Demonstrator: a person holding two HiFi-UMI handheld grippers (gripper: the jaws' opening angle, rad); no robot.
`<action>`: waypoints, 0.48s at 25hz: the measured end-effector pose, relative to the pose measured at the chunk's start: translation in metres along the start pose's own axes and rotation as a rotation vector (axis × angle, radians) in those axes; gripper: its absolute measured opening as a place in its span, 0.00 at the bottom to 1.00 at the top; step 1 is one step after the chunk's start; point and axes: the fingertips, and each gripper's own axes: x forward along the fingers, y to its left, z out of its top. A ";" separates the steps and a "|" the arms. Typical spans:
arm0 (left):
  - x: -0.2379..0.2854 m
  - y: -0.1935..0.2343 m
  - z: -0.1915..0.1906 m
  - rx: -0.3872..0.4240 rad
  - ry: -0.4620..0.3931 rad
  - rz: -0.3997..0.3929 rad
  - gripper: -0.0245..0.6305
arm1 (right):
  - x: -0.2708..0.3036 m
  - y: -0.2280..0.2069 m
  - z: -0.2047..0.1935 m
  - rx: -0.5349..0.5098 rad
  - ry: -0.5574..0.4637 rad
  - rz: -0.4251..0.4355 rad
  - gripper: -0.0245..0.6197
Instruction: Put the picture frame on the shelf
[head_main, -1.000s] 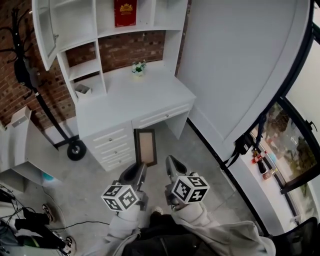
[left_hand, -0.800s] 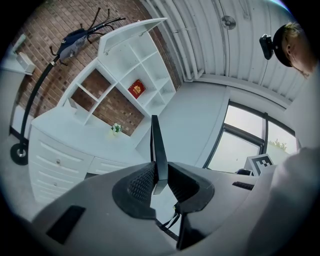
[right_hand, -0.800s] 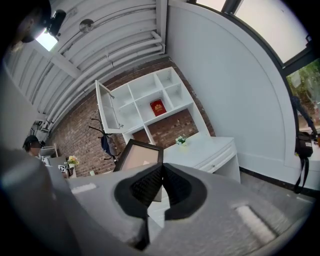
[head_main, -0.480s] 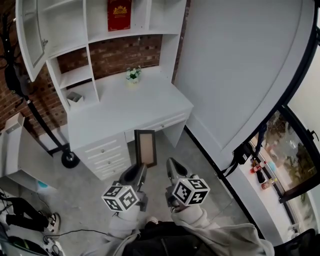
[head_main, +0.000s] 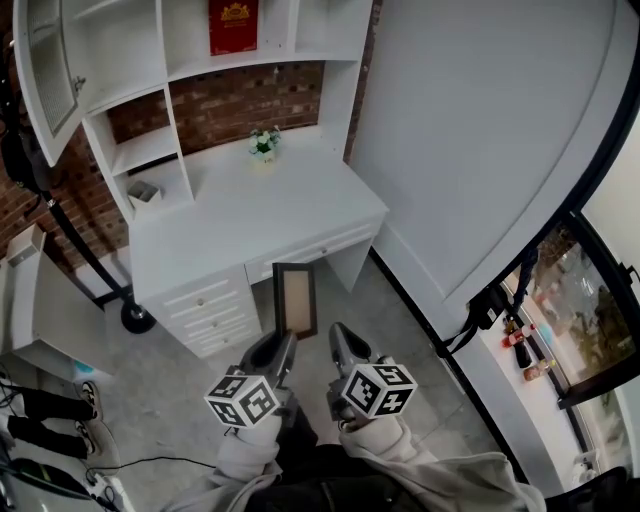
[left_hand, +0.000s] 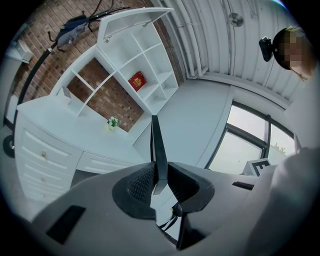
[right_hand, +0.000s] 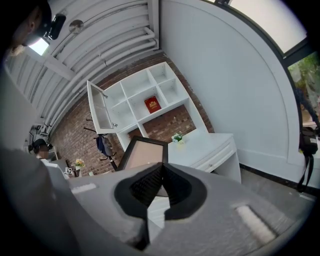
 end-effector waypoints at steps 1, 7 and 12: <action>0.000 0.001 -0.001 -0.002 0.003 0.001 0.15 | 0.001 0.000 -0.001 0.004 0.003 0.002 0.04; 0.011 0.006 -0.002 -0.007 0.016 0.000 0.15 | 0.008 -0.011 -0.001 0.016 0.003 -0.014 0.04; 0.036 0.010 0.002 -0.003 0.023 -0.022 0.15 | 0.021 -0.028 0.008 0.025 -0.012 -0.031 0.04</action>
